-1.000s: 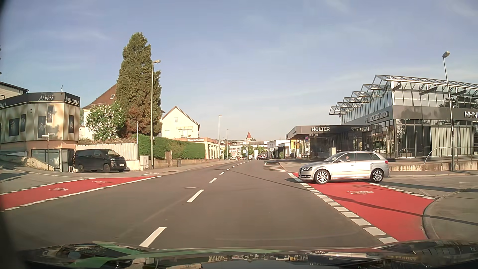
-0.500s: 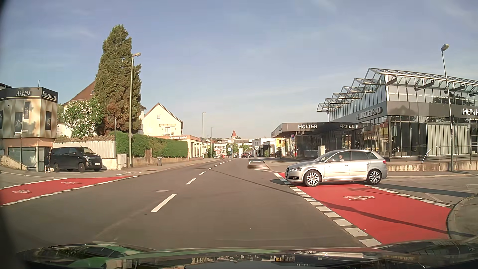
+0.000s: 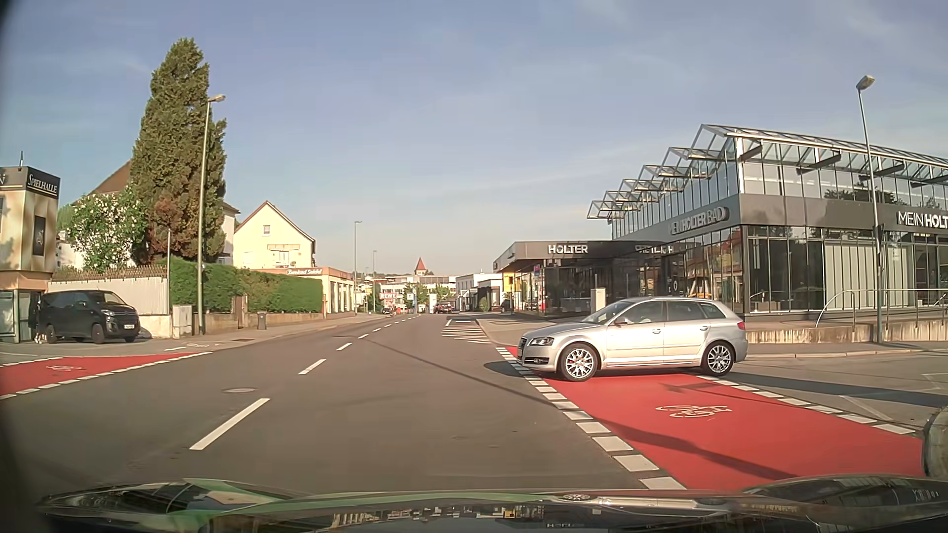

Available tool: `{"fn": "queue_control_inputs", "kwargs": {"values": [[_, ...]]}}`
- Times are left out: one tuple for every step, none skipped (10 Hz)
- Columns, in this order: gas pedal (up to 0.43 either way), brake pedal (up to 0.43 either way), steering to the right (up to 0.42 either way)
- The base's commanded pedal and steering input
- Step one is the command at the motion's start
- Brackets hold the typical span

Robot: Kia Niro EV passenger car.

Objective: Follow the waypoints while adhering to traffic rules and regulations

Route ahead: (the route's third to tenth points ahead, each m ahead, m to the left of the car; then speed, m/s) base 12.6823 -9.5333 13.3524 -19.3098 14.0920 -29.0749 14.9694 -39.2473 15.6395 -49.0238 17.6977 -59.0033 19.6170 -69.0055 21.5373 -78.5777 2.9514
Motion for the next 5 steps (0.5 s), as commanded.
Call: {"fn": "queue_control_inputs", "kwargs": {"values": [[0.0, 0.0, 0.26], [0.0, 0.0, 0.277], [0.0, 0.0, 0.289], [0.02, 0.0, 0.296], [0.028, 0.0, 0.3]]}}
